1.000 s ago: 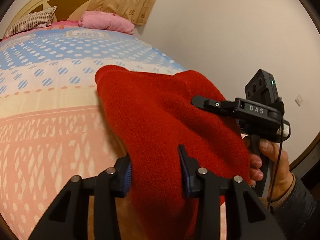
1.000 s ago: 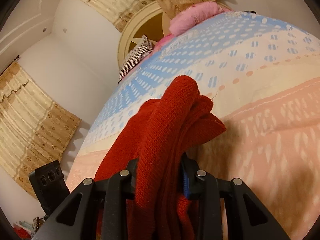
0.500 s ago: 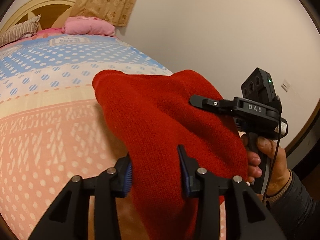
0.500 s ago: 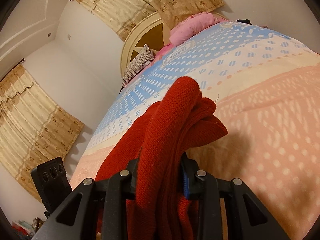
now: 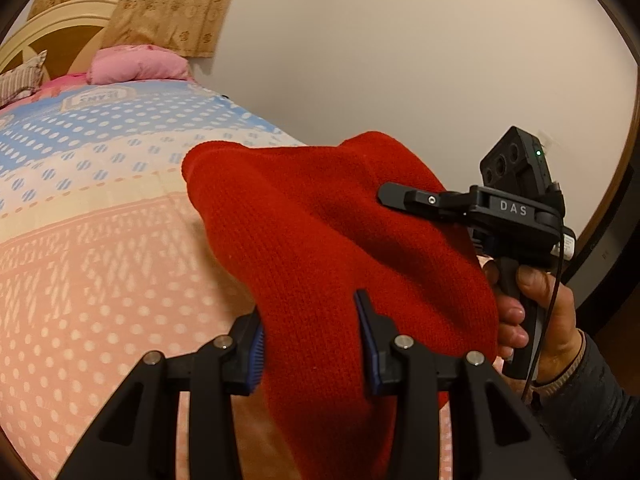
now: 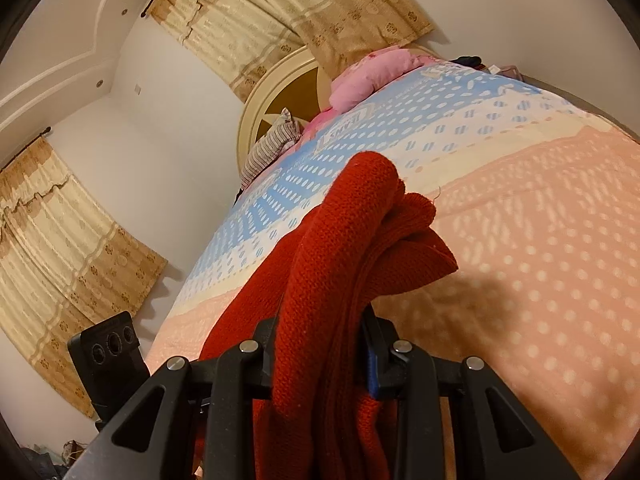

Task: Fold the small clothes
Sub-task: 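Lift the held end with both grippers and fold it over onto the sweater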

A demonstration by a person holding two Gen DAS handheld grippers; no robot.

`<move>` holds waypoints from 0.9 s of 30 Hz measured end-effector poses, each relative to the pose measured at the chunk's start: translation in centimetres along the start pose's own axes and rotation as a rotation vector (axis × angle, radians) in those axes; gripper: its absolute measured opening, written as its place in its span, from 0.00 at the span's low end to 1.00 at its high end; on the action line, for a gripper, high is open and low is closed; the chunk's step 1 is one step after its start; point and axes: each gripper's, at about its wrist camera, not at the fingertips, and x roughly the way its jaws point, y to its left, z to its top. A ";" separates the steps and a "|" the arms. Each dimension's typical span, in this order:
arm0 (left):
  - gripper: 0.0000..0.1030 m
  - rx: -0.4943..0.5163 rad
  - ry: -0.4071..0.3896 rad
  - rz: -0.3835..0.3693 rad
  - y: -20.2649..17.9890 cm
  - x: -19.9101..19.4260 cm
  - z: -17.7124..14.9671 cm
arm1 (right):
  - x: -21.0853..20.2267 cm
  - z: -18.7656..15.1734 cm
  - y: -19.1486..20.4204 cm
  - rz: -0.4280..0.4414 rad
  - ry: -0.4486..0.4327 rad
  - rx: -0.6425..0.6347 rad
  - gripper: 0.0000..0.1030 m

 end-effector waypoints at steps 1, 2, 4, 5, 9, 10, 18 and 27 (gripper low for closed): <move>0.39 0.007 0.001 -0.005 -0.4 0.1 -0.1 | -0.6 -0.1 -0.1 -0.001 -0.005 0.002 0.29; 0.39 0.017 0.002 -0.012 -0.9 0.2 -0.1 | -1.2 -0.3 -0.3 -0.003 -0.009 0.004 0.29; 0.39 0.025 0.006 -0.019 -1.6 0.3 -0.3 | -2.2 -0.7 -0.7 -0.009 -0.017 0.011 0.29; 0.39 0.031 0.010 -0.024 -2.0 0.5 -0.4 | -2.7 -0.8 -0.9 -0.011 -0.020 0.013 0.29; 0.39 0.039 0.023 -0.035 -3.0 1.1 -0.8 | -4.0 -1.4 -2.0 -0.024 -0.030 0.028 0.29; 0.39 0.040 0.028 -0.036 -3.2 1.3 -0.9 | -4.2 -1.6 -2.3 -0.027 -0.031 0.033 0.29; 0.39 0.088 0.063 -0.036 -5.3 3.3 -2.2 | -6.6 -2.9 -5.6 -0.059 -0.035 0.079 0.29; 0.55 0.130 0.097 0.079 -5.9 5.0 -3.9 | -6.9 -4.0 -9.0 -0.109 -0.042 0.142 0.29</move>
